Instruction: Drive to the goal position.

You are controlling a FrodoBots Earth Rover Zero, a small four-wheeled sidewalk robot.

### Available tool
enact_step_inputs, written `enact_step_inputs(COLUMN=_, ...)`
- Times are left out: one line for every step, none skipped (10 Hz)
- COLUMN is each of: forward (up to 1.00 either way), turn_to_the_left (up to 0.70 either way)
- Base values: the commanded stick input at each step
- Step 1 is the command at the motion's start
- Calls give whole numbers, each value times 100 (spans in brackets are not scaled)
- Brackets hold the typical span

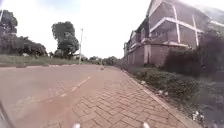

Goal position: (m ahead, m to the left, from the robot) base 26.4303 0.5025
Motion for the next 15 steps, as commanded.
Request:
enact_step_inputs(forward=50, turn_to_the_left=0)
enact_step_inputs(forward=50, turn_to_the_left=0)
enact_step_inputs(forward=50, turn_to_the_left=0)
enact_step_inputs(forward=50, turn_to_the_left=0)
enact_step_inputs(forward=50, turn_to_the_left=0)
enact_step_inputs(forward=50, turn_to_the_left=0)
enact_step_inputs(forward=50, turn_to_the_left=0)
enact_step_inputs(forward=50, turn_to_the_left=0)
enact_step_inputs(forward=50, turn_to_the_left=0)
enact_step_inputs(forward=50, turn_to_the_left=0)
enact_step_inputs(forward=50, turn_to_the_left=0)
enact_step_inputs(forward=50, turn_to_the_left=0)
enact_step_inputs(forward=50, turn_to_the_left=0)
enact_step_inputs(forward=50, turn_to_the_left=0)
enact_step_inputs(forward=50, turn_to_the_left=0)
